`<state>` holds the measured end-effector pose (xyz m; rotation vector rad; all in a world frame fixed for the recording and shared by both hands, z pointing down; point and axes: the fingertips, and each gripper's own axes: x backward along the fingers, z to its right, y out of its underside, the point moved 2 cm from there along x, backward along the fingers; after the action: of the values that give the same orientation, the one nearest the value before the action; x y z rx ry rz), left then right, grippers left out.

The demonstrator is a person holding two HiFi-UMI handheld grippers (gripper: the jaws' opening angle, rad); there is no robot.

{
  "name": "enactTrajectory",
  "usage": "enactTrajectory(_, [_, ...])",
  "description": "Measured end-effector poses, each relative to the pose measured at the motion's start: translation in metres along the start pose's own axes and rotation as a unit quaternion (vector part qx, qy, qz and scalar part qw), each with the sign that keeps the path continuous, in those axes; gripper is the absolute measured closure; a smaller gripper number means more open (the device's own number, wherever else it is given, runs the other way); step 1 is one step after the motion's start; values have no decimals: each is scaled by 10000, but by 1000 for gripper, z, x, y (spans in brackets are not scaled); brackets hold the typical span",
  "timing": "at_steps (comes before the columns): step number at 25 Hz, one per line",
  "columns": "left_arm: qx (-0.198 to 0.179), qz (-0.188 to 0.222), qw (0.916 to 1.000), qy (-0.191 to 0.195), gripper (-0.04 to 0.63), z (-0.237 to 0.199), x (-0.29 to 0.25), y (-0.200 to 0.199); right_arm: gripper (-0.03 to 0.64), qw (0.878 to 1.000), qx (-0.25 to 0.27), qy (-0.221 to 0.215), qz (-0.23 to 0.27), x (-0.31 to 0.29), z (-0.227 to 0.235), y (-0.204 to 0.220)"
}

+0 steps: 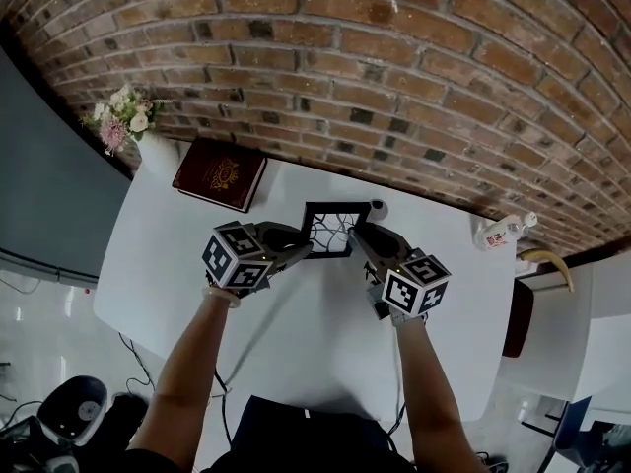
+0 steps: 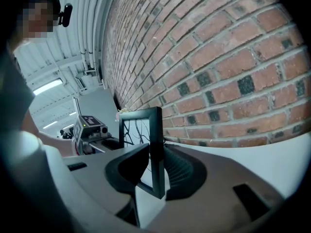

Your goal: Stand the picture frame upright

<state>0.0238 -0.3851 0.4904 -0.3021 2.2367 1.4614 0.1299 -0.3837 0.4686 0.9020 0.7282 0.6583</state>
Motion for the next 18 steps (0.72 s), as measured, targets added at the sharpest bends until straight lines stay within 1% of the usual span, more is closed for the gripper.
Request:
enactTrajectory(5, [-108, -126, 9998, 72, 514, -28, -8, -6, 522, 9999, 26, 134, 9, -20, 16, -6])
enactTrajectory(11, [-183, -177, 9996, 158, 514, -60, -23, -9, 522, 9993, 46, 351, 76, -41, 37, -12])
enactTrajectory(14, [-346, -298, 9986, 261, 514, -72, -32, -14, 522, 9988, 82, 463, 118, -46, 47, -15])
enactTrajectory(18, [-602, -476, 9966, 300, 512, -90, -42, -23, 522, 9978, 144, 607, 210, -54, 61, -21])
